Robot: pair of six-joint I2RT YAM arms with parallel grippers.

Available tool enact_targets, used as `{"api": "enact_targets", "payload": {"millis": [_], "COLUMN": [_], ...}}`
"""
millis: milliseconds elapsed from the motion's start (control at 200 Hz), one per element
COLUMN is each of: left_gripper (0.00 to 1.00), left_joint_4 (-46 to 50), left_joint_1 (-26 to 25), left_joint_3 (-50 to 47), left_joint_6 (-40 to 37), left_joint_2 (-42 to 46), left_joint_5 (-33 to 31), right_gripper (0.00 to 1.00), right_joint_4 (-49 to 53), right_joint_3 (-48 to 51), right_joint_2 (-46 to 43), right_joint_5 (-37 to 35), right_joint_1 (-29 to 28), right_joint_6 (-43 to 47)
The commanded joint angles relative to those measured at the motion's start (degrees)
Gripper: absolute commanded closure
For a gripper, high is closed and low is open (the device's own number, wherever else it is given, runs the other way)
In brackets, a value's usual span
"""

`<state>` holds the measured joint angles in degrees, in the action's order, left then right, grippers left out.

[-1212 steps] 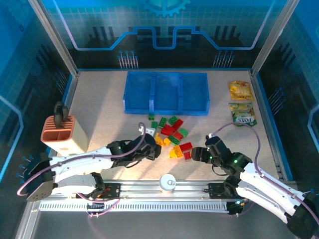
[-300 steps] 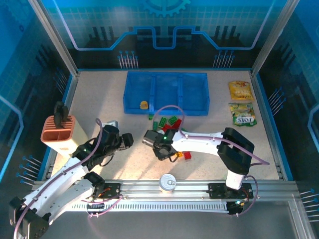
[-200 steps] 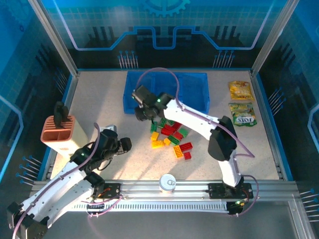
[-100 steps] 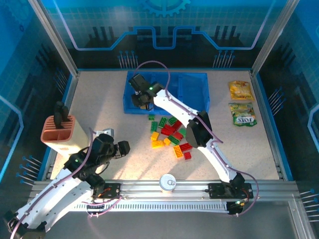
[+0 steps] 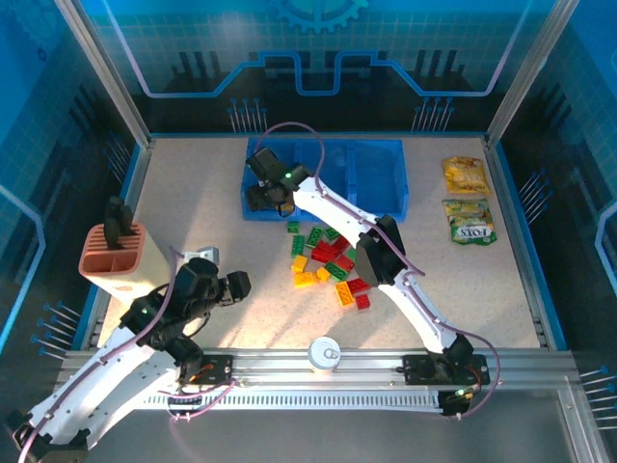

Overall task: Sort the legos into containers by color
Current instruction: Place the lego in the container, then pick up the lego from the center of the table.

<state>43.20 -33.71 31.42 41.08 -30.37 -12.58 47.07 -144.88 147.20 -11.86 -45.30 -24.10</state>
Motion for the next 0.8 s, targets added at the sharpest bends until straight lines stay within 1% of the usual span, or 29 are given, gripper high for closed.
{"api": "enact_targets", "payload": {"millis": [0,225,365,515,675,795], "left_gripper": [0.24,0.24,0.24,0.24,0.23,0.25], "left_joint_4": [0.53,-0.76,-2.92,-6.5,-12.02,-16.61], "left_joint_1": [-0.61,-1.0,-1.14,-1.3,-1.33,-1.29], "left_joint_3": [1.98,2.93,3.81,5.78,8.31,11.44], "left_joint_6": [0.51,-0.01,-0.7,-2.63,-4.78,-6.71], "left_joint_2": [-0.65,-3.19,-5.6,-11.79,-19.99,-28.09], "left_joint_5": [1.14,1.15,1.52,3.24,4.34,6.27], "right_gripper": [0.29,0.29,0.29,0.3,0.32,0.33], "right_joint_4": [0.3,-1.09,-3.11,-7.04,-15.55,-18.59], "right_joint_3": [-1.4,2.74,9.33,21.63,41.34,54.25], "right_joint_2": [-3.83,-13.17,-21.49,-31.81,-46.4,-56.28], "right_joint_5": [-0.17,-0.41,-1.53,-3.12,-5.18,-6.32], "right_joint_1": [-0.16,-1.96,-3.25,-3.66,-3.32,-2.53], "right_joint_6": [-0.04,1.42,2.44,1.89,0.91,-0.63]}}
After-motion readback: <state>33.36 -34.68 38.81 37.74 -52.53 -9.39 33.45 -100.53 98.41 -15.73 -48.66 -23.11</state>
